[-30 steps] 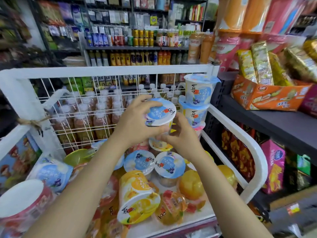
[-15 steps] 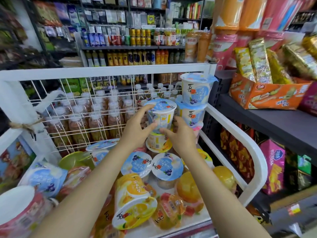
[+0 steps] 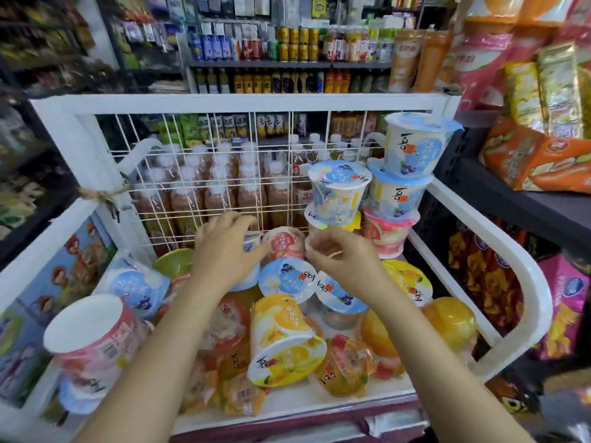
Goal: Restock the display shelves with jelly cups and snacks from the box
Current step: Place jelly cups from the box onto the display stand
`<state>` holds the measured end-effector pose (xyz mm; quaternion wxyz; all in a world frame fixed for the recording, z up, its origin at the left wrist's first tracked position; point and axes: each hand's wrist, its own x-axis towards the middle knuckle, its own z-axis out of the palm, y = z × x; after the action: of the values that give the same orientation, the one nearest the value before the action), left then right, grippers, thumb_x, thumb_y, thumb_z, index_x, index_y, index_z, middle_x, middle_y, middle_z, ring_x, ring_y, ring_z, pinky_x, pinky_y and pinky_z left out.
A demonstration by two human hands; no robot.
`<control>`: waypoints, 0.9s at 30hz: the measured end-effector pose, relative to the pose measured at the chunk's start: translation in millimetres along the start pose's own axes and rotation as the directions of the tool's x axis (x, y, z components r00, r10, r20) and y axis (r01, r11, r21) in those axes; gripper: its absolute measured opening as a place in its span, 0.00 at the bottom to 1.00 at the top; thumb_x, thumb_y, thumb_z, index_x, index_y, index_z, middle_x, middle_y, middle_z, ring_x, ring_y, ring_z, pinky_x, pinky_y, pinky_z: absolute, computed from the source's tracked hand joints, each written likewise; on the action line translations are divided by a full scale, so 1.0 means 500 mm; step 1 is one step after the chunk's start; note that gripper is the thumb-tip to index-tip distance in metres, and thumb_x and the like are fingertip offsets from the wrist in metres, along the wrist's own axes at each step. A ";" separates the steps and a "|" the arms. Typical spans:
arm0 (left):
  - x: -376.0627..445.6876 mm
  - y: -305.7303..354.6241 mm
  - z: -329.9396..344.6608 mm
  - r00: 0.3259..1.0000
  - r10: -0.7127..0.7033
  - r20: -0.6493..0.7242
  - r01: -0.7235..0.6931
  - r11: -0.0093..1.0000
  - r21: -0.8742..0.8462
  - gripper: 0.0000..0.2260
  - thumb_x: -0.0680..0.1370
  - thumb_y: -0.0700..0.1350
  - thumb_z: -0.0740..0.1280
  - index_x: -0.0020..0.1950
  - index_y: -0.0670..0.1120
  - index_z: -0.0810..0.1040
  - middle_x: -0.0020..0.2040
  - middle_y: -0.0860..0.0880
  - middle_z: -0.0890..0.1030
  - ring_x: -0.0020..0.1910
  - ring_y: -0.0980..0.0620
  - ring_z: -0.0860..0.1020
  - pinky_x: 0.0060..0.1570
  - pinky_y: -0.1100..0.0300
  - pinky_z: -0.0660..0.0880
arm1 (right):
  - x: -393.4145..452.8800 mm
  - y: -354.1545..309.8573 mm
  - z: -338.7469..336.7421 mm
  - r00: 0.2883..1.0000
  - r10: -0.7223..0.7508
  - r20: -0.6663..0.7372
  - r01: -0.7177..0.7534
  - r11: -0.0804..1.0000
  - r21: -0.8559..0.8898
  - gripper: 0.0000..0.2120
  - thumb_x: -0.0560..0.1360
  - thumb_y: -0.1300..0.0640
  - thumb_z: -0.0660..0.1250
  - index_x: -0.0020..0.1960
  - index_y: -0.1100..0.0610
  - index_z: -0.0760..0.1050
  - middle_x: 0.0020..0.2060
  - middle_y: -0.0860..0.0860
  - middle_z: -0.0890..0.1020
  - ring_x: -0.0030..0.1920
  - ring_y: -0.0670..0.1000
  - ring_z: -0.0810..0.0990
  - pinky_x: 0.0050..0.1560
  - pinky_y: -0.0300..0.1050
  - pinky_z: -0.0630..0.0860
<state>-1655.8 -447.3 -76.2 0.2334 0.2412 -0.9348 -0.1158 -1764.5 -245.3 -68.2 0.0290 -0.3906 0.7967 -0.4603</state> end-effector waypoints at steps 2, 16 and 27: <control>-0.017 -0.032 0.005 0.992 -0.093 0.082 0.094 0.996 0.002 0.24 0.75 0.64 0.67 0.68 0.54 0.76 0.66 0.49 0.74 0.66 0.44 0.70 0.65 0.47 0.66 | 0.005 -0.006 0.040 0.965 -0.018 0.260 0.041 0.996 -0.084 0.15 0.75 0.52 0.74 0.59 0.55 0.79 0.52 0.48 0.81 0.52 0.47 0.79 0.52 0.42 0.76; -0.058 -0.065 0.022 0.979 -0.201 -0.012 0.181 0.904 -0.387 0.26 0.70 0.51 0.79 0.66 0.48 0.78 0.63 0.49 0.71 0.57 0.55 0.71 0.53 0.65 0.64 | 0.016 0.021 0.096 0.907 0.107 0.406 -0.030 0.981 -0.194 0.23 0.77 0.43 0.68 0.68 0.53 0.75 0.64 0.47 0.77 0.64 0.47 0.75 0.61 0.39 0.70; -0.104 -0.076 -0.003 0.942 -0.180 -0.285 0.036 0.894 -0.446 0.25 0.67 0.47 0.81 0.63 0.48 0.80 0.66 0.48 0.72 0.64 0.54 0.72 0.63 0.63 0.67 | 0.025 0.016 0.119 0.888 0.119 0.445 -0.047 0.984 -0.170 0.30 0.76 0.39 0.67 0.74 0.51 0.70 0.72 0.45 0.71 0.71 0.45 0.69 0.62 0.34 0.63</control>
<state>-1599.8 -453.9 -107.4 0.4221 0.2506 -0.8203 -0.2935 -1753.6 -293.6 -104.3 0.2033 -0.4536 0.8172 -0.2916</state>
